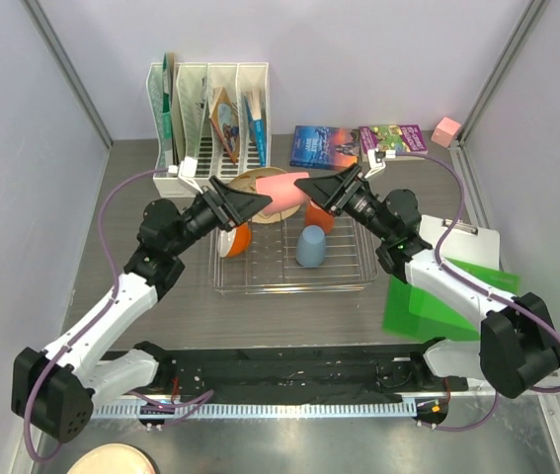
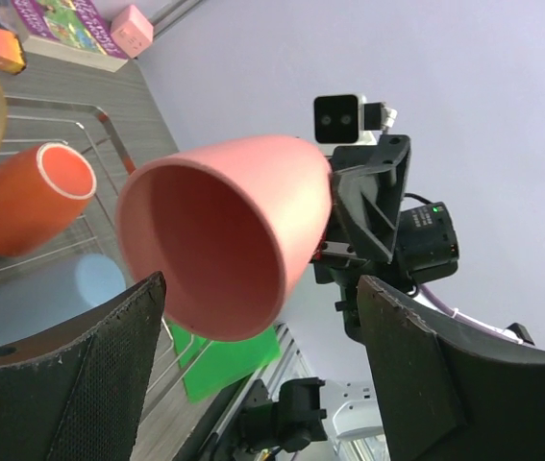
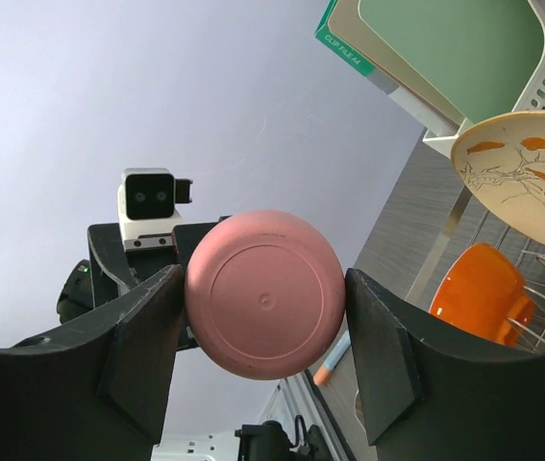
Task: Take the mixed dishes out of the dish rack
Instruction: Place the cup at the center of the board.
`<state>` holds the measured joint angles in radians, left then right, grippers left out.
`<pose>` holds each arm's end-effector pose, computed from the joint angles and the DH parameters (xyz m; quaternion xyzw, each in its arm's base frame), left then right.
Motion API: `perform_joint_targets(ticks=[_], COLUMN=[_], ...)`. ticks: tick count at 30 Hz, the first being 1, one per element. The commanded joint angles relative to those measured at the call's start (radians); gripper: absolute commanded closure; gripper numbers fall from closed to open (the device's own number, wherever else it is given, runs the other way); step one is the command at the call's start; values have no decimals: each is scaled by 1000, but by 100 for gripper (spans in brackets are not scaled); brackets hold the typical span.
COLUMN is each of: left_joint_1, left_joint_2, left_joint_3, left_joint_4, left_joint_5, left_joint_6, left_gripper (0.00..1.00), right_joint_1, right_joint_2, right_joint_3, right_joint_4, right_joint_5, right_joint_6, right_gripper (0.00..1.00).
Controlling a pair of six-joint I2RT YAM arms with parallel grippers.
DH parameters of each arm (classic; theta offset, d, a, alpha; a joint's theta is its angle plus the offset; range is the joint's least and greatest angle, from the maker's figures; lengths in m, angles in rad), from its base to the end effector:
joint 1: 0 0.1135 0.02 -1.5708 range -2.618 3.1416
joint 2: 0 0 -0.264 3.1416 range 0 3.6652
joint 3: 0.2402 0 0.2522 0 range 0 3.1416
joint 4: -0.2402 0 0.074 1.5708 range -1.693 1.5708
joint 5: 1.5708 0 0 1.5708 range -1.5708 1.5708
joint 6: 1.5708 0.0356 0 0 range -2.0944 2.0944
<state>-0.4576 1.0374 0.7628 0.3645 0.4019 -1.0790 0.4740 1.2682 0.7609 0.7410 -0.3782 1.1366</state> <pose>0.2129 -0.1204 0.3417 -0.0618 0.6744 -0.5995 0.4266 0.2509 0.1435 0.3237 0.0585 0.6237 0.6365 0.4500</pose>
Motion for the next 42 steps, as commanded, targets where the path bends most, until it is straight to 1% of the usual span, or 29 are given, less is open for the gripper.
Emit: perform_joint_targets(ticks=[1,5,8,9,14,15,17,18,21,22,23,25,26,27,28,29,30,31,32,33,34,35,36,37,38,40,41,42], left_joint_1=[5,4,4,4,4,4,4,4,4,4,4,4,5,4,5,5,5,5,5,7,10,16,22,26,30,31,31,31], left_joint_2=[-34,-25,-13,-7,16,19,30,35,38,39,38,39,36,32,27,24,13,9,3,-3,-7,-10,-10,-2,4,35,48,59], left_joint_3=[36,40,30,29,24,23,23,21,20,18,18,16,17,21,23,26,30,50,70,88,137,163,191,223,289,369,450,487], left_joint_4=[80,88,131,140,174,177,183,183,183,183,183,182,177,157,143,131,91,59,9,-87,-154,-215,-340,-402,-458,-618,-675,-728], left_joint_5=[25,43,66,74,106,116,124,130,133,133,132,130,129,120,115,111,106,89,77,66,28,5,-24,-49,-128,-196,-278,-322], left_joint_6=[-10,-16,-39,-44,-61,-64,-67,-67,-68,-68,-68,-65,-67,-56,-49,-38,-16,5,26,49,107,134,166,215,238,301,318,333], left_gripper=[21,25,32,36,47,51,56,61,63,66,73,82,95,99,100,100,100,100,100,100,100,100,100,100,100,100,100,100], right_joint_1=[-2,-2,0,0,5,5,8,9,17,18,21,23,23,25,23,23,23,25,23,25,28,28,32,40,40,40,41,41], right_joint_2=[-1,36,74,79,105,109,114,115,123,125,125,125,123,114,108,102,88,76,62,24,2,-18,-53,-64,-69,-76,-82,-89], right_joint_3=[3,5,5,5,11,11,14,14,21,23,23,21,20,17,17,18,24,29,38,60,73,92,142,172,201,258,268,281], right_joint_4=[77,116,155,161,164,163,162,161,153,152,152,144,143,132,118,80,55,20,-88,-159,-236,-414,-513,-611,-788,-895,-961,-982], right_joint_5=[-19,-36,-50,-53,-65,-70,-73,-76,-85,-87,-88,-90,-90,-90,-90,-88,-90,-82,-65,-42,34,88,149,320,405,545,635,666], right_joint_6=[8,37,64,69,71,72,69,66,57,55,55,49,49,35,26,14,-23,-46,-76,-148,-197,-245,-291,-384,-417,-483,-494,-500], right_gripper=[99,99,99,99,99,99,99,99,99,99,99,99,99,99,99,90,74,36,24,15,1,0,0,0,0,0,0,0])
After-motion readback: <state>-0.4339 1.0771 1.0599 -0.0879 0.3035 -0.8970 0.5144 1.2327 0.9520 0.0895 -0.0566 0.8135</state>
